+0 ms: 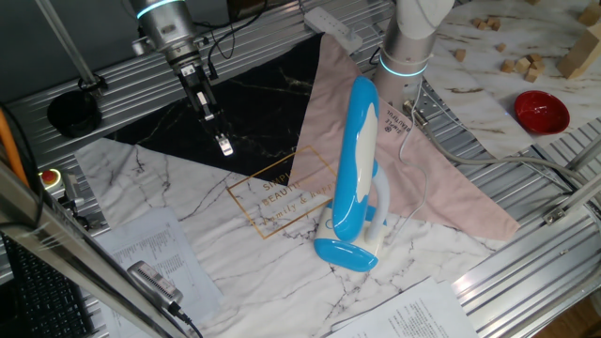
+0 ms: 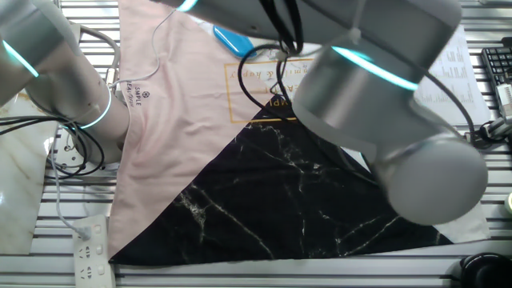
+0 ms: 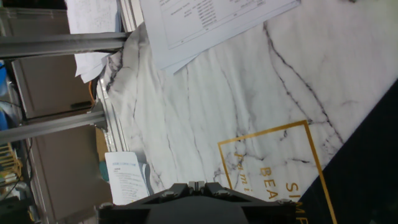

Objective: Turn on the desk lamp by pressing the button

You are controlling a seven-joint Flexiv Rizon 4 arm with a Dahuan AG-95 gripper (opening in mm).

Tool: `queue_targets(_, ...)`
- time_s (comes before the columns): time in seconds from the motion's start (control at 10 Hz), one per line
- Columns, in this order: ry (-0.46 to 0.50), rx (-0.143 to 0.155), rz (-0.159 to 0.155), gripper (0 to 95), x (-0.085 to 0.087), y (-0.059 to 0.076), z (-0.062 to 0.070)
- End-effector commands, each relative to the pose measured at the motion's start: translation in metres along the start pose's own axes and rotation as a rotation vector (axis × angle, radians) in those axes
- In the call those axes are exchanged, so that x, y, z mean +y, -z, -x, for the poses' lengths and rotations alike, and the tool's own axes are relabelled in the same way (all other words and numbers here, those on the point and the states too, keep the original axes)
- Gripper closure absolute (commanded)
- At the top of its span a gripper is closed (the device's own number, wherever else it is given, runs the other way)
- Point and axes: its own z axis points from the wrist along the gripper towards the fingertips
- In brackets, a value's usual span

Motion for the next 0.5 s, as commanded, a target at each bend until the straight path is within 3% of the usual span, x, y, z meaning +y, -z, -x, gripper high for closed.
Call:
queue_targets(0.1,-0.014,-0.009,-0.011,95.0,-0.0008,0.0003,0.0001)
queue_targets(0.5,-0.034,-0.015,-0.019,95.0,-0.0008,0.0003,0.0001)
